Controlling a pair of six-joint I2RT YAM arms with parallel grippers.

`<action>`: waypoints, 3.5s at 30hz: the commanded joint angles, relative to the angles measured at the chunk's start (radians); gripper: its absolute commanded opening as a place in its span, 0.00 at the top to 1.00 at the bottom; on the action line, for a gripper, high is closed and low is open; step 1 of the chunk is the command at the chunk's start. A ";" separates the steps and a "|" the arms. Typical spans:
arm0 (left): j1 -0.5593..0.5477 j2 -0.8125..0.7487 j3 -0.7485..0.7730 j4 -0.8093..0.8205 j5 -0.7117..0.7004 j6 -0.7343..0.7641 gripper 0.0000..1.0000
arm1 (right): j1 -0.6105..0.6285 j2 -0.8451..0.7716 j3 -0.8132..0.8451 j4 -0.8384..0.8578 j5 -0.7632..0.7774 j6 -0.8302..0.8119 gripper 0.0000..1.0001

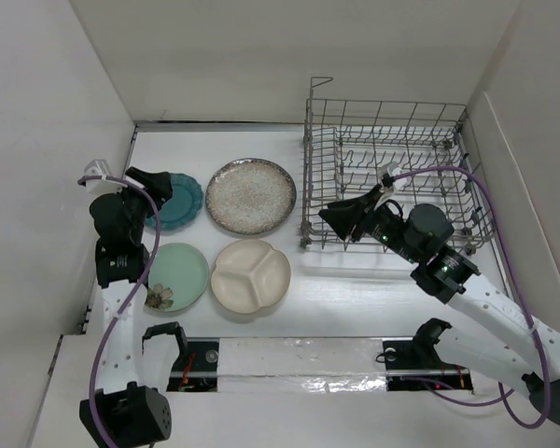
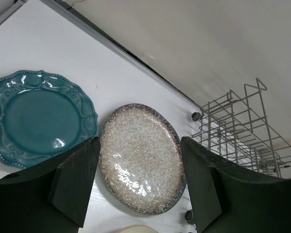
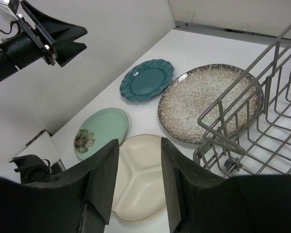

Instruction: Load the plates into the dish rack

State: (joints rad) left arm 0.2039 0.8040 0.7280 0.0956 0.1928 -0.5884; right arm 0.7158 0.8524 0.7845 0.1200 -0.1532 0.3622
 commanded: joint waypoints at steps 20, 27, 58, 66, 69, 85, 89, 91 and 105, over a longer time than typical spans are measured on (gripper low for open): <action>0.009 0.161 0.005 -0.146 -0.314 -0.077 0.94 | 0.010 -0.033 -0.014 0.043 0.014 -0.012 1.00; 0.152 0.343 -0.021 -0.071 -0.228 -0.133 0.87 | 0.010 -0.058 -0.008 0.026 0.020 -0.016 0.93; 0.172 0.834 -0.042 0.253 0.005 -0.312 0.45 | 0.019 -0.059 -0.016 0.029 0.035 -0.025 0.59; 0.172 0.791 -0.127 0.412 -0.016 -0.393 0.68 | 0.019 -0.041 -0.013 0.032 0.037 -0.026 0.61; 0.172 0.762 -0.168 0.470 -0.062 -0.407 0.86 | 0.019 -0.038 -0.013 0.029 0.038 -0.026 0.62; 0.190 0.477 -0.230 0.541 -0.262 -0.320 1.00 | 0.066 0.059 0.018 0.041 0.035 -0.039 0.66; 0.190 0.382 -0.220 0.550 -0.248 -0.277 1.00 | 0.077 0.091 0.047 0.036 0.009 -0.031 0.85; 0.190 0.362 -0.207 0.547 -0.240 -0.251 1.00 | 0.088 0.105 0.062 0.038 -0.006 -0.017 0.86; 0.190 0.216 -0.188 0.552 -0.148 -0.195 1.00 | 0.139 0.445 0.310 0.121 -0.081 0.067 0.54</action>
State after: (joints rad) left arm 0.3885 1.0885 0.4564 0.4801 0.0032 -0.7746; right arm 0.8467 1.2098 0.9867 0.1581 -0.1928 0.3946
